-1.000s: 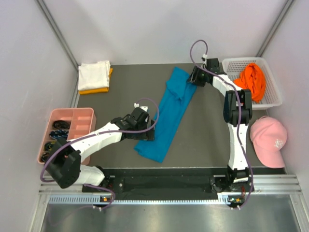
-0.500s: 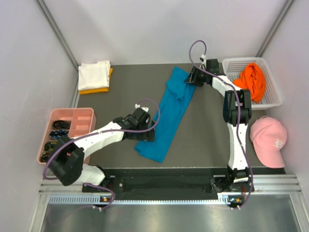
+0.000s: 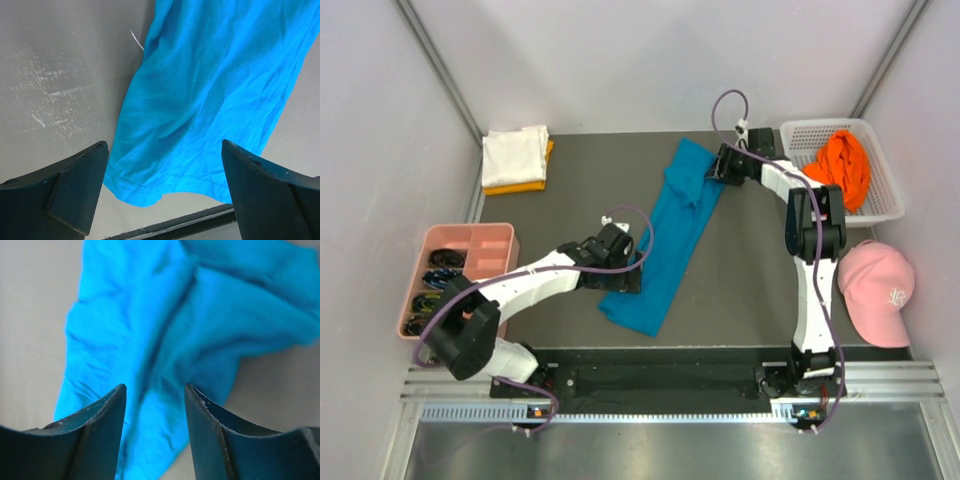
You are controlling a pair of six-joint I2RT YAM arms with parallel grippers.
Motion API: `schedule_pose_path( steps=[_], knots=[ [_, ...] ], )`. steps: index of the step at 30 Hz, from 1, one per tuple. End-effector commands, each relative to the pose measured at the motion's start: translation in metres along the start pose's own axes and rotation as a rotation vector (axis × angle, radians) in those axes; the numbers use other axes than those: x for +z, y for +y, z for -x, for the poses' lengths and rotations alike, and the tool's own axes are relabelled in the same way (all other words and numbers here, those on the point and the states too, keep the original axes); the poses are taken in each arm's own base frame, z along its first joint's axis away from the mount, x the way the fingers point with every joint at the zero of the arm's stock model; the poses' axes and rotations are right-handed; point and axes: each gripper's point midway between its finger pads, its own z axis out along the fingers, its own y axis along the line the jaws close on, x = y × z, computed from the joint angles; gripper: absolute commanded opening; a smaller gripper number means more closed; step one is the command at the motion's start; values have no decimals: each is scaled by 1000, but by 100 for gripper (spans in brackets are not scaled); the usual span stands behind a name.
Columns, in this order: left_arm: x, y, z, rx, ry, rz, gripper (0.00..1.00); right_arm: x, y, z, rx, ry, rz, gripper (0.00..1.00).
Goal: Fold and stack the t-shirts
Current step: Rotate the tshirt 90 degrees
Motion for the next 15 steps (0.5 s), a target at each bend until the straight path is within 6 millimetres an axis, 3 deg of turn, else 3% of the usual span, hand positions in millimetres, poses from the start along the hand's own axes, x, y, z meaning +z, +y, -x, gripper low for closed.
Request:
schedule_pose_path(
  steps=[1, 7, 15],
  knots=[
    [1, -9, 13, 11, -37, -30, 99, -45, 19, 37, -106, -127, -85, 50],
    [3, -9, 11, 18, -30, -35, 99, -75, 8, 39, -127, -165, -217, 51],
    [1, -13, 16, 18, -49, -51, 99, -116, 24, 30, -106, -145, -239, 51]
  ],
)
